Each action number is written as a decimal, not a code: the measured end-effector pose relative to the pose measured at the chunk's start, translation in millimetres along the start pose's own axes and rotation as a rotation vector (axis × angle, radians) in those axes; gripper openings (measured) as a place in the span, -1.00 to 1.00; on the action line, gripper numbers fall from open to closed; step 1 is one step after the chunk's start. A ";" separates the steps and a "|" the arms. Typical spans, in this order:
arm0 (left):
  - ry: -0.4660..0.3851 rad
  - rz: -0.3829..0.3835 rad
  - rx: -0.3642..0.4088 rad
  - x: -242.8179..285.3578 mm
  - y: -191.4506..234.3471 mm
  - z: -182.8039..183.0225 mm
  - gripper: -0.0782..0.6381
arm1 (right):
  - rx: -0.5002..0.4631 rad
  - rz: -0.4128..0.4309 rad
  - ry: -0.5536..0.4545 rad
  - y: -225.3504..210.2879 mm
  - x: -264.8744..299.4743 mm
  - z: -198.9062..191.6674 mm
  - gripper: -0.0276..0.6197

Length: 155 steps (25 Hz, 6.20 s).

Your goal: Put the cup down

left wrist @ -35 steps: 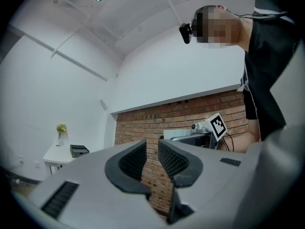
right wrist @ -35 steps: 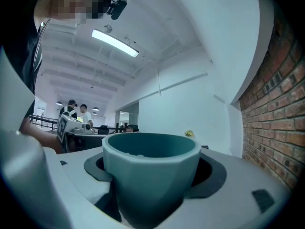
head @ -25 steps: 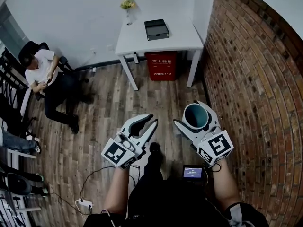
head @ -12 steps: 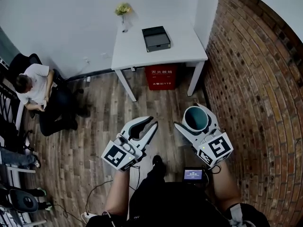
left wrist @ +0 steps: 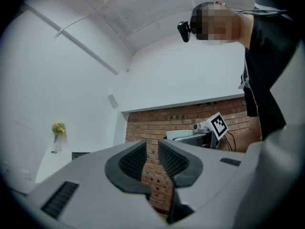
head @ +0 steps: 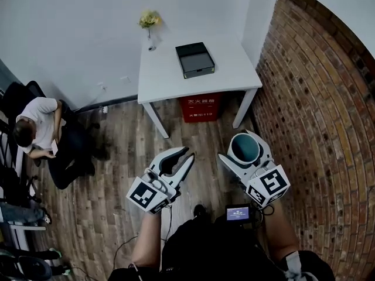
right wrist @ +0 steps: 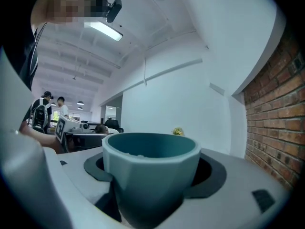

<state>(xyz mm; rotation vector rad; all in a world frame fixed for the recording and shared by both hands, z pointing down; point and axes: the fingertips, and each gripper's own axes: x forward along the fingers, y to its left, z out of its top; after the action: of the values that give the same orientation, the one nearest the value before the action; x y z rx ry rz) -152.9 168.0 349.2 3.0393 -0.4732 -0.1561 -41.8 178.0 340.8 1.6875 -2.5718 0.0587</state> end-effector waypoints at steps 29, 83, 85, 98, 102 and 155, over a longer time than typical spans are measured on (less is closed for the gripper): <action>0.016 0.065 0.035 182.8 213.6 -7.9 -0.55 | 0.000 0.102 -0.038 -201.5 212.3 8.9 0.34; -0.046 0.059 -0.029 266.4 380.2 -9.0 -0.55 | -0.019 0.054 -0.029 -317.9 398.3 -16.5 0.34; -0.051 0.055 -0.030 269.6 383.9 -10.9 -0.55 | -0.025 0.050 -0.040 -325.6 410.9 -20.2 0.34; -0.019 0.091 -0.056 283.4 412.6 -44.9 -0.55 | -0.021 -0.029 -0.095 -396.3 510.1 -61.1 0.34; -0.018 0.102 -0.071 287.5 423.0 -53.2 -0.55 | -0.039 -0.030 -0.084 -408.1 537.7 -77.0 0.34; -0.021 0.192 -0.036 299.1 504.6 -96.1 -0.55 | -0.091 -0.073 0.062 -467.8 648.0 -157.3 0.46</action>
<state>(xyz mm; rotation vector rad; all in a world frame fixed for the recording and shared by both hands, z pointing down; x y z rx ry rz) -10.3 -399.0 456.1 2.9378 -0.7511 -0.1849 135.4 -590.4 544.6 1.7173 -2.4269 -0.0097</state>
